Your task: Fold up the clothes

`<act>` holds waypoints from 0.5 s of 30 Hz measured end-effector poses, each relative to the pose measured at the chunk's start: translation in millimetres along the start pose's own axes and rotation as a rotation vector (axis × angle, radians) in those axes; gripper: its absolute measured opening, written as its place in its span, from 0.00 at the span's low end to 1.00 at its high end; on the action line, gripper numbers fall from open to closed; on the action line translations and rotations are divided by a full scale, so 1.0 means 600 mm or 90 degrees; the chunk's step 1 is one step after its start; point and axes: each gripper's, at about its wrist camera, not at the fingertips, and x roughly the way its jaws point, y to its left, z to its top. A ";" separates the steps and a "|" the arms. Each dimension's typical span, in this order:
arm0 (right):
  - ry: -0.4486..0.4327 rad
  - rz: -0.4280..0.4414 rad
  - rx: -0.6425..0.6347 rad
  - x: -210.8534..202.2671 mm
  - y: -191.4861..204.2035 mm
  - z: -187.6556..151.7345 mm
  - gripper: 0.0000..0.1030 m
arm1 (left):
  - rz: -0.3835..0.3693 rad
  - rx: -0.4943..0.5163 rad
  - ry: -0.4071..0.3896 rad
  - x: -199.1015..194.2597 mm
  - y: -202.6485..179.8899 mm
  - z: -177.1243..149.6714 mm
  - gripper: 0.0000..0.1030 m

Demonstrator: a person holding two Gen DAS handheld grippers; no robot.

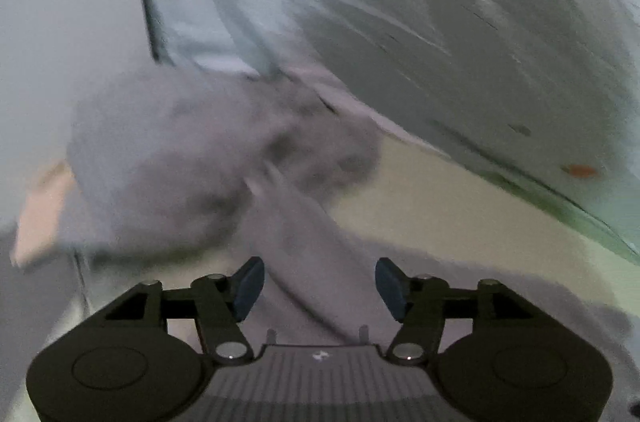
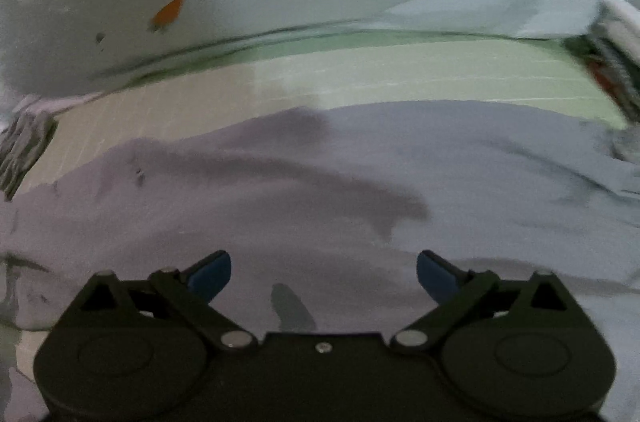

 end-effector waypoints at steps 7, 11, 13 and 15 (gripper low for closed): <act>-0.056 -0.081 0.038 -0.044 -0.163 -0.001 0.96 | -0.048 0.027 0.055 -0.086 -0.092 -0.110 0.68; -0.071 -0.123 0.058 -0.043 -0.279 0.021 0.72 | -0.031 0.025 0.052 -0.118 -0.146 -0.146 0.76; -0.072 -0.153 0.054 -0.032 -0.335 0.036 0.58 | -0.010 0.023 0.057 -0.131 -0.176 -0.166 0.76; -0.071 -0.158 0.055 -0.019 -0.388 0.053 0.52 | 0.011 0.021 0.067 -0.141 -0.207 -0.182 0.76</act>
